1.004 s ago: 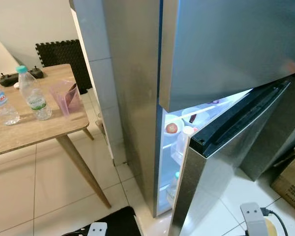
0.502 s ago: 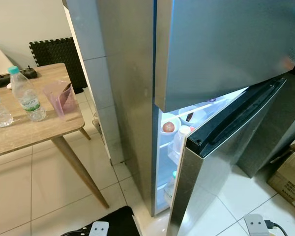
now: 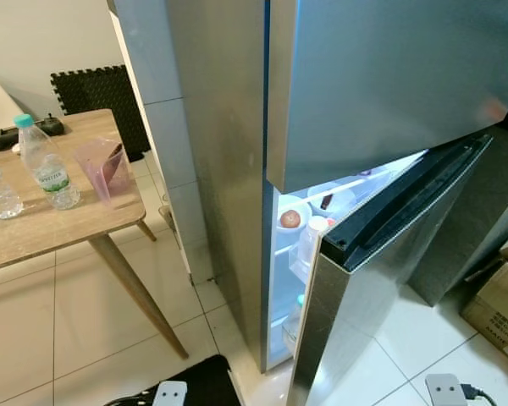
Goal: Restocking fridge
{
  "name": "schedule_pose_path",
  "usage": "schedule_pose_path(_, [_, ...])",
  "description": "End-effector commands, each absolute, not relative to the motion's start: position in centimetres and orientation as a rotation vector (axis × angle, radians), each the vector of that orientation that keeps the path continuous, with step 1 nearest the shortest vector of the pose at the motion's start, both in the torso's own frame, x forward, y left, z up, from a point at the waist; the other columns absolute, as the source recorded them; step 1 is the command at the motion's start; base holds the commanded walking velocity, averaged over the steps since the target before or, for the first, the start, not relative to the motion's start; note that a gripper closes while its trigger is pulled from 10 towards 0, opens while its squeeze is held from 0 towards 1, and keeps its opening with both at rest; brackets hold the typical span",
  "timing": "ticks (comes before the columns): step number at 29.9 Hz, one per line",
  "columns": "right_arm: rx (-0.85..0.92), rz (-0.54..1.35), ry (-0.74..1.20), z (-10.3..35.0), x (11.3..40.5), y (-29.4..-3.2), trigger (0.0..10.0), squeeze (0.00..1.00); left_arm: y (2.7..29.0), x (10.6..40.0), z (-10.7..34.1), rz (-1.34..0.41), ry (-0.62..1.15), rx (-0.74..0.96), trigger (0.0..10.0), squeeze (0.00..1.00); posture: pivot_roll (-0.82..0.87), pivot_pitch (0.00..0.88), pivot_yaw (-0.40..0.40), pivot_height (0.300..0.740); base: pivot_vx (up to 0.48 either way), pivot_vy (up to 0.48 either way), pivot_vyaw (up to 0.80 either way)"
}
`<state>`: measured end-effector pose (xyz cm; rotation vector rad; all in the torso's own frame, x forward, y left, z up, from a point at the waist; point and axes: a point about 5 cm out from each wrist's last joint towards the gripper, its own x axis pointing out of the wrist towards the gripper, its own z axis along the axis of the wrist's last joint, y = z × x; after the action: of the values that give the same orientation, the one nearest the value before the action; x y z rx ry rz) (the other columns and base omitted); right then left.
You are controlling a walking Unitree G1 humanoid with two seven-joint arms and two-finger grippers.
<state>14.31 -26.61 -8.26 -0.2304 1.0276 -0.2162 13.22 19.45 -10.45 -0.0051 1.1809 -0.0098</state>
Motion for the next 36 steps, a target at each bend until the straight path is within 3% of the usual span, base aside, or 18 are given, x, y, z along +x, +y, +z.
schedule_pose_path(1, [-0.223, -0.234, 1.041, -8.31, 13.92, -26.94, 10.0, 0.00, 19.27, 13.01, -10.56, -0.017, 1.196, 0.007, 10.0, 0.00, -0.07, 0.000, -0.026, 0.740, -0.270, 0.000, 0.00])
schedule_pose_path(36, [-0.229, -0.236, 1.061, -8.44, 13.35, -27.18, 10.0, 0.00, 19.36, 13.05, -10.53, -0.029, 1.197, 0.030, 10.0, 0.00, -0.08, 0.000, -0.022, 0.740, -0.289, 0.000, 0.00])
